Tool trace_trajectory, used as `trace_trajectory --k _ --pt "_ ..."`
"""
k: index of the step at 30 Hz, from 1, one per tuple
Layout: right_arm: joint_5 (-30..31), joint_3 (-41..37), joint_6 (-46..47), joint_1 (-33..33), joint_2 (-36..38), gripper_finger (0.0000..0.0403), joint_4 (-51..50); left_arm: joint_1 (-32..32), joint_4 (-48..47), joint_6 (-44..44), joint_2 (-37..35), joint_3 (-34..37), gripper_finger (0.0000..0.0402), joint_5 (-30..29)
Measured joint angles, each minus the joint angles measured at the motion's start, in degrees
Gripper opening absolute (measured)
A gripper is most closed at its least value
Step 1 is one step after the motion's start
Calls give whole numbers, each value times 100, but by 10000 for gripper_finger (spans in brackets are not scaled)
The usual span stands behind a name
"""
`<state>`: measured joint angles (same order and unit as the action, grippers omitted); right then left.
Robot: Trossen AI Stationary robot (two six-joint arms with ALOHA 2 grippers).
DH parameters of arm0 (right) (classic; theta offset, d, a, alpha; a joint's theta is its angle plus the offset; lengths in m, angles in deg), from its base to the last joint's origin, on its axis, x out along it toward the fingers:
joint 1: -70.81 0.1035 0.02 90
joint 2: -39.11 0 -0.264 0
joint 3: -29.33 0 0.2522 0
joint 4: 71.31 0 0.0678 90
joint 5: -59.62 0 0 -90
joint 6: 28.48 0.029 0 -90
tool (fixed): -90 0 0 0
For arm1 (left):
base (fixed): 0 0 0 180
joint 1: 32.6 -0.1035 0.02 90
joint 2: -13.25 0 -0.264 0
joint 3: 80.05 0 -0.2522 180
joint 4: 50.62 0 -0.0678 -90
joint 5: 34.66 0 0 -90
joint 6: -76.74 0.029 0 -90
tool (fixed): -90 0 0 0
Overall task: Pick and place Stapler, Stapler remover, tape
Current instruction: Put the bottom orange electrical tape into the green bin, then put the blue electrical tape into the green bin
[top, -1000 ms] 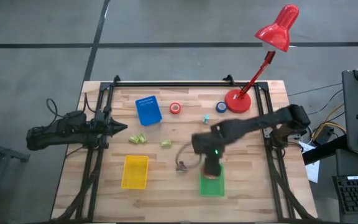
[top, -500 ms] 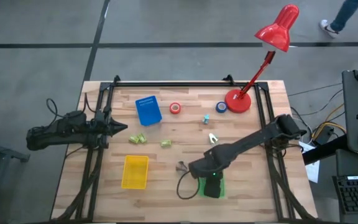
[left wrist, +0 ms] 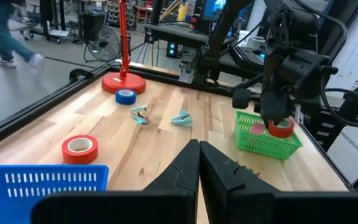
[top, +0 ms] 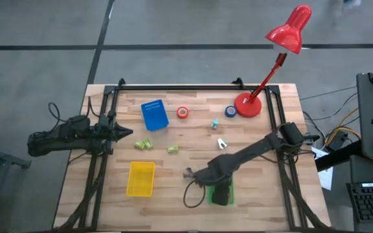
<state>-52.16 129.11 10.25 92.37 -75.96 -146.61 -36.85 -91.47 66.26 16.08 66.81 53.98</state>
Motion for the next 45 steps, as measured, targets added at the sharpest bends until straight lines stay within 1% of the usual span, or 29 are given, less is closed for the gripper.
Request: trace_trajectory --k 4,11,16,18,24,27,33,38,45 --pt "383 0 55 -42 70 93 -169 0 1 -2 0 0 14 0" --pt "387 -2 -80 -76 126 133 -165 -1 -1 0 0 0 14 0" --pt "459 11 -582 -249 650 159 -302 -2 -1 -2 0 0 14 0" --pt "774 11 -613 -433 923 165 -330 0 0 0 0 0 14 0" --pt "1703 -108 -608 -1381 1644 179 -365 0 -1 0 0 0 14 -1" --pt "2035 -238 -974 -1937 1850 185 -324 -1 -2 0 0 0 14 0" --pt "2063 -548 -2332 -3030 1984 187 -278 0 0 0 0 0 14 0" --pt "2092 -964 -3221 -3920 1984 182 -61 -2 -2 0 0 0 14 0" --pt "2095 -1657 -3705 -5117 1946 178 513 0 -2 0 0 0 14 0"
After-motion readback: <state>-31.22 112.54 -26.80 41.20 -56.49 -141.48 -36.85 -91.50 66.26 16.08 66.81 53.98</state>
